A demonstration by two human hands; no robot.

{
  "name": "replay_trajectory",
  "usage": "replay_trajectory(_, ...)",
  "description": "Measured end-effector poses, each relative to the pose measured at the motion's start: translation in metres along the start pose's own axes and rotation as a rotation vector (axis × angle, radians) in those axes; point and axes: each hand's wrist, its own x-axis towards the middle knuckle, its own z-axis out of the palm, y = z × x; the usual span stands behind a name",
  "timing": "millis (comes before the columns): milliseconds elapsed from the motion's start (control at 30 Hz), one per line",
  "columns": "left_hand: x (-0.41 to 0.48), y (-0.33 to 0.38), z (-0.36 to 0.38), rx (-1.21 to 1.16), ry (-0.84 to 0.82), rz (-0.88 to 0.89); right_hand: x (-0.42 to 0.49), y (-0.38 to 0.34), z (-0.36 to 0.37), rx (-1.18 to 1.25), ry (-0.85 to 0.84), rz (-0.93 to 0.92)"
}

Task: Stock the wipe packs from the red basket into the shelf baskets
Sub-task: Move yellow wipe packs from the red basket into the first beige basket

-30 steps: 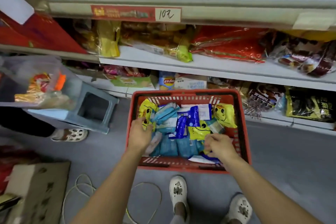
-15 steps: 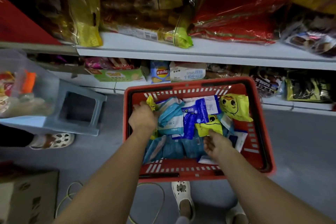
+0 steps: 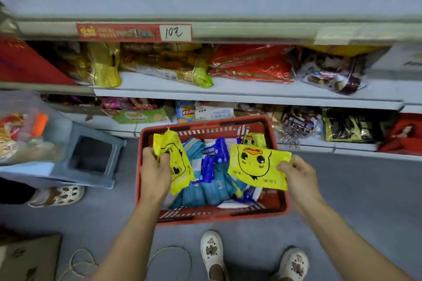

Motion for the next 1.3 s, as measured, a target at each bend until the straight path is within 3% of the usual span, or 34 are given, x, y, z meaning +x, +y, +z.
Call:
replay_trajectory(167,-0.076,0.070,0.032,-0.085,-0.183,-0.016,-0.013,-0.065,-0.074,0.015,-0.156,-0.108)
replay_trajectory(300,-0.128,0.127,0.073,-0.262,-0.370,0.021,-0.015,-0.119,-0.145,-0.056,-0.381,-0.227)
replay_trajectory(400,-0.163,0.176,0.108,-0.436,-0.680,-0.114,-0.013,-0.154,-0.193,-0.185,-0.464,-0.268)
replay_trajectory(500,-0.204,0.221,0.142,-0.487,-0.954,-0.133,-0.006,-0.175,-0.231,-0.303,-0.376,-0.342)
replay_trajectory(633,-0.251,0.266,0.177,-0.456,-0.880,-0.052,0.005,-0.189,-0.275,-0.248,-0.111,-0.424)
replay_trajectory(733,-0.259,0.289,0.201,-0.565,-0.729,-0.074,0.013,-0.192,-0.303,-0.058,-0.035,-0.262)
replay_trajectory(900,-0.252,0.342,0.243,-0.770,-0.517,-0.019,0.027,-0.205,-0.344,-0.147,-0.311,-0.246)
replay_trajectory(1300,-0.166,0.489,0.340,-0.829,-0.436,0.052,0.171,-0.342,-0.412,-0.163,-0.417,-0.373)
